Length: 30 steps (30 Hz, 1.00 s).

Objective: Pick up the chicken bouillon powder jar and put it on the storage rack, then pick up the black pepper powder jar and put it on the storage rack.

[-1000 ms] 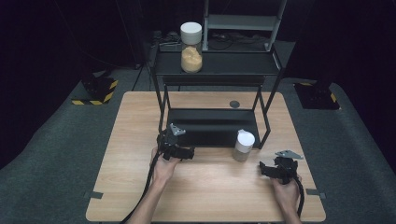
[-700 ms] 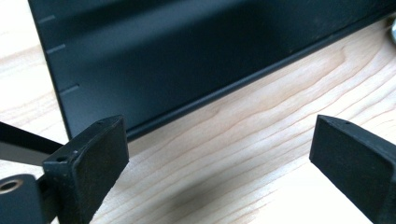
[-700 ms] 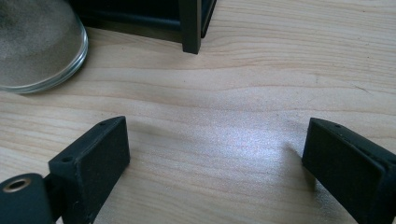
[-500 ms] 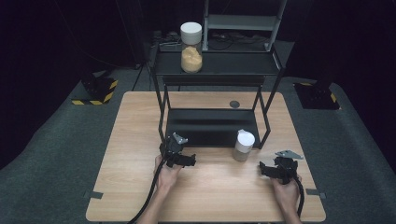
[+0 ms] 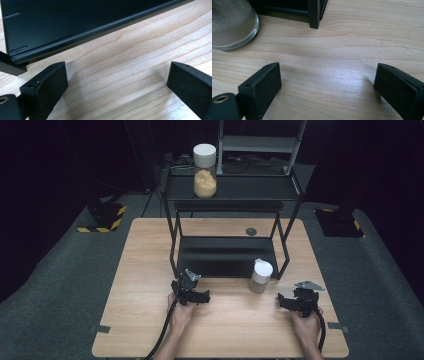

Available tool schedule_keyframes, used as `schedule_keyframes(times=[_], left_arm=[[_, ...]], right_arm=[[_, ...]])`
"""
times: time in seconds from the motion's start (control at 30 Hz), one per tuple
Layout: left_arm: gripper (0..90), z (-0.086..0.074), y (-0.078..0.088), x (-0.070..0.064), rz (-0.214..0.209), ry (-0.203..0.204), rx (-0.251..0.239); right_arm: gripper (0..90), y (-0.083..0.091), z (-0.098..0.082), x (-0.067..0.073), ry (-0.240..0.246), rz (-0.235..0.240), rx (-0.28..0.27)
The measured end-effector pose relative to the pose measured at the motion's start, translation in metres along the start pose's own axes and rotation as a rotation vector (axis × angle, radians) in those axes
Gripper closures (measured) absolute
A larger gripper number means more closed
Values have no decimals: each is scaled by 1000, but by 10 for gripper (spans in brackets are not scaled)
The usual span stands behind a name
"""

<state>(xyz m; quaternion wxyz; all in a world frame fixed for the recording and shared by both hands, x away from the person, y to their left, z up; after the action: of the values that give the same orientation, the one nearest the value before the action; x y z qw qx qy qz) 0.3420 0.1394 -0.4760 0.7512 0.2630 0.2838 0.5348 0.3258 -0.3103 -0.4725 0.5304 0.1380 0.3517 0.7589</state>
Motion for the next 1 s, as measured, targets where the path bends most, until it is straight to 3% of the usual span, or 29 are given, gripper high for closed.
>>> schedule_keyframes(times=[0.73, 0.8, 1.0], left_arm=[[36, -4, 1, -2, 8, 6, -13], [36, -4, 1, -1, 7, 7, -13], [37, -4, 1, -1, 6, 7, -13]], right_arm=[[58, -1, 5, -3, 6, 11, 20], [56, 1, 9, -3, 22, 19, 30], [49, 7, 16, 0, 63, 112, -12]])
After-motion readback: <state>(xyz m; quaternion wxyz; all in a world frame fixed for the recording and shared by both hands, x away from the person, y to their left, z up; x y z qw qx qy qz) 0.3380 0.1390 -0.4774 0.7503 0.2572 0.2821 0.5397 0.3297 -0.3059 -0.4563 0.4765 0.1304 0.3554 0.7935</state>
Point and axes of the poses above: each handheld gripper's, and its own axes: y roughly backward along the jaws, z roughly out of its top, x roughly to its left, the point moved 4 cm from there along -y, roughly forward along the jaws, and after that the axes turned 11 degrees about y, right-handed, at the moved point
